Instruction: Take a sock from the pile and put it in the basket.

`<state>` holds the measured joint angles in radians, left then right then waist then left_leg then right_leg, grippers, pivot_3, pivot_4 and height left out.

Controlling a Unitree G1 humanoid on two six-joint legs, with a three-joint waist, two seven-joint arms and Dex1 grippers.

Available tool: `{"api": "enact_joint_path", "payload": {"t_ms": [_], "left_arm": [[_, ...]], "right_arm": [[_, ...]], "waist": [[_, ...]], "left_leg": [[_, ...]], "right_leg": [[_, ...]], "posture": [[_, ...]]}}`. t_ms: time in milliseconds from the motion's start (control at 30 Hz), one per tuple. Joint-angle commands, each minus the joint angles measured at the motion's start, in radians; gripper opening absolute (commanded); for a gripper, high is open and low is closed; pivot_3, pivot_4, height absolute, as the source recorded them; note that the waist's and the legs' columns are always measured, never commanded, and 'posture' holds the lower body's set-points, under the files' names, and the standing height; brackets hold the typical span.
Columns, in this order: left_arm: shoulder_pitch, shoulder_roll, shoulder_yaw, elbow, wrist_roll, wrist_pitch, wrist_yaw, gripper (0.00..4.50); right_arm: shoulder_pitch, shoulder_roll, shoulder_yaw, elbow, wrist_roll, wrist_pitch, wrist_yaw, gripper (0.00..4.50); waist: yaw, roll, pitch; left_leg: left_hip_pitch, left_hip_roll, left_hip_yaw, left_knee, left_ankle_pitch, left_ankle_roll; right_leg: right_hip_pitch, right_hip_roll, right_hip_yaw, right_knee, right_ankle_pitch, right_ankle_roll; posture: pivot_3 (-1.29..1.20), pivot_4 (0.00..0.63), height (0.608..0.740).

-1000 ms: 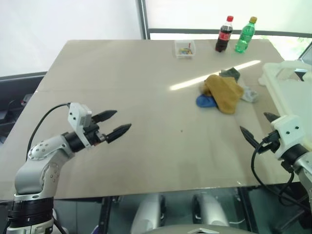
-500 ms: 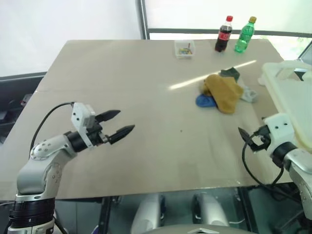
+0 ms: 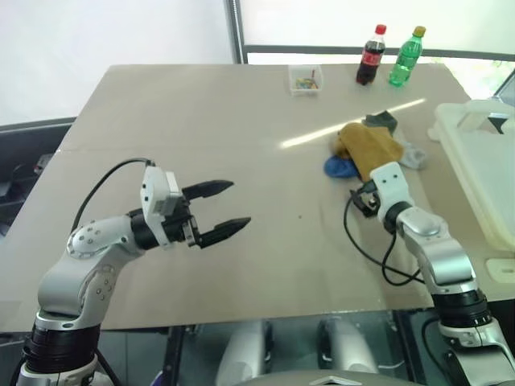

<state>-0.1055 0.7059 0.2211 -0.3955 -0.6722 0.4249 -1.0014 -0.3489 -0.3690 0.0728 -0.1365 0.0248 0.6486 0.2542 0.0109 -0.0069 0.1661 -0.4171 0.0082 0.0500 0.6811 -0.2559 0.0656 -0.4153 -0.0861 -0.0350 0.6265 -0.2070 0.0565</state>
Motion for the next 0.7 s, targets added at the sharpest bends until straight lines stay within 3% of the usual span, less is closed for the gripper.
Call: {"api": "enact_joint_path", "payload": {"t_ms": [33, 167, 433, 700], "left_arm": [[-0.002, -0.014, -0.013, -0.065, -0.011, -0.012, 0.021, 4.5], [-0.001, -0.025, -0.021, -0.077, -0.009, -0.012, 0.038, 4.5], [-0.002, -0.023, -0.006, -0.087, -0.019, -0.012, 0.066, 4.5], [0.018, -0.022, 0.005, -0.093, -0.009, -0.026, 0.077, 4.5]], "right_arm": [[-0.048, 0.009, -0.017, 0.029, -0.02, -0.042, -0.023, 3.71], [-0.072, 0.013, -0.018, 0.086, -0.038, -0.08, -0.028, 3.71], [-0.084, 0.038, -0.023, 0.174, -0.033, -0.121, -0.021, 0.01], [-0.102, 0.069, -0.033, 0.179, -0.005, -0.11, 0.003, 0.01]], "waist": [[-0.001, 0.0, 0.0], [-0.002, 0.0, 0.0], [-0.005, 0.0, 0.0], [-0.022, 0.0, 0.0]], "left_leg": [[0.0, 0.0, 0.0, 0.0, 0.0, 0.0], [0.001, 0.0, 0.0, 0.0, 0.0, 0.0], [0.001, 0.0, 0.0, 0.0, 0.0, 0.0], [0.001, 0.0, 0.0, 0.0, 0.0, 0.0]], "right_leg": [[0.0, 0.0, 0.0, 0.0, 0.0, 0.0], [0.0, 0.001, 0.0, 0.001, 0.0, 0.0], [0.0, 0.001, 0.0, 0.0, 0.0, 0.0], [0.0, 0.001, 0.0, 0.001, 0.0, 0.0]], "posture": [[0.0, 0.15, 0.732], [0.0, 0.15, 0.732], [0.0, 0.15, 0.732], [0.0, 0.15, 0.732]]}}
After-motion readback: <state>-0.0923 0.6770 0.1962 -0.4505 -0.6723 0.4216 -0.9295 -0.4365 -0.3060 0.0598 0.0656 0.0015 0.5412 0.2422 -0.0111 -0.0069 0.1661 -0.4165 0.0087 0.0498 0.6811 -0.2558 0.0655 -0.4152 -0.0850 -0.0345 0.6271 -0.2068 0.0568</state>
